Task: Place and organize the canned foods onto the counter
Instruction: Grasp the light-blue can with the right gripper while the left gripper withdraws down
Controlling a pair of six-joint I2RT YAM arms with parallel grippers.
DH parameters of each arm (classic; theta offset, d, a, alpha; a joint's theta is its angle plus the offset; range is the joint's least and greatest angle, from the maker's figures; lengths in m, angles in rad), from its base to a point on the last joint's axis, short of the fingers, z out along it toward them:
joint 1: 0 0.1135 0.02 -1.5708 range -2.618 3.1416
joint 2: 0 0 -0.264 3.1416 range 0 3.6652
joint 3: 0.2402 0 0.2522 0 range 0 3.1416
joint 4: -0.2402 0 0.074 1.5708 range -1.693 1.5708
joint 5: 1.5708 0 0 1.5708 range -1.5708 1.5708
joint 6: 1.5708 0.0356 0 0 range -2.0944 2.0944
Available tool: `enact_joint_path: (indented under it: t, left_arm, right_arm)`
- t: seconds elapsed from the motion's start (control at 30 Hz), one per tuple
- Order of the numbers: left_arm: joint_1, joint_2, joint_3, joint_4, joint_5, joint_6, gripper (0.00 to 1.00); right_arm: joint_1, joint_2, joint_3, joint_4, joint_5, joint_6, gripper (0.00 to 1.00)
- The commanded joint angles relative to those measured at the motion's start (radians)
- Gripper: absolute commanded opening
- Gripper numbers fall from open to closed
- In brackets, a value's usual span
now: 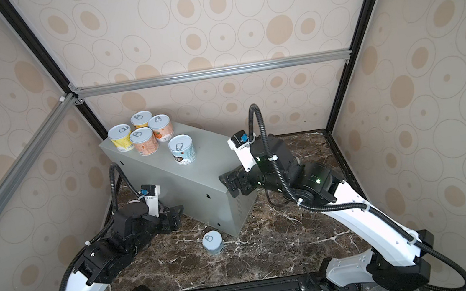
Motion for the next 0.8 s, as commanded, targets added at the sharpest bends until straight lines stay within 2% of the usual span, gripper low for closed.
enact_joint_path:
  t: [0.0, 0.07, 0.23, 0.37, 0.5, 0.6, 0.77]
  left_arm:
    - [0.006, -0.053, -0.063, 0.062, 0.021, -0.044, 0.95]
    - [0.006, -0.073, -0.097, 0.068, 0.006, -0.055, 0.99]
    - [0.017, -0.065, -0.143, 0.108, 0.024, -0.054, 0.99]
    - [0.041, -0.076, -0.235, 0.179, 0.072, -0.118, 0.99]
    - [0.041, -0.118, -0.271, 0.220, 0.046, -0.184, 0.99]
    - [0.044, -0.127, -0.280, 0.225, 0.013, -0.171, 0.99]
    - [0.048, -0.111, -0.283, 0.244, 0.030, -0.146, 0.99]
  right_arm:
    - [0.016, 0.059, 0.059, 0.059, 0.038, -0.003, 0.94]
    - [0.020, 0.103, 0.093, 0.076, 0.038, 0.002, 0.94]
    - [0.029, 0.217, 0.191, 0.091, 0.039, 0.021, 0.91]
    - [0.029, 0.293, 0.256, 0.106, 0.035, 0.040, 0.89]
    - [0.028, 0.368, 0.318, 0.110, 0.045, 0.054, 0.91]
    - [0.028, 0.420, 0.363, 0.114, 0.056, 0.063, 0.92]
    - [0.028, 0.507, 0.451, 0.099, 0.076, 0.073, 0.91]
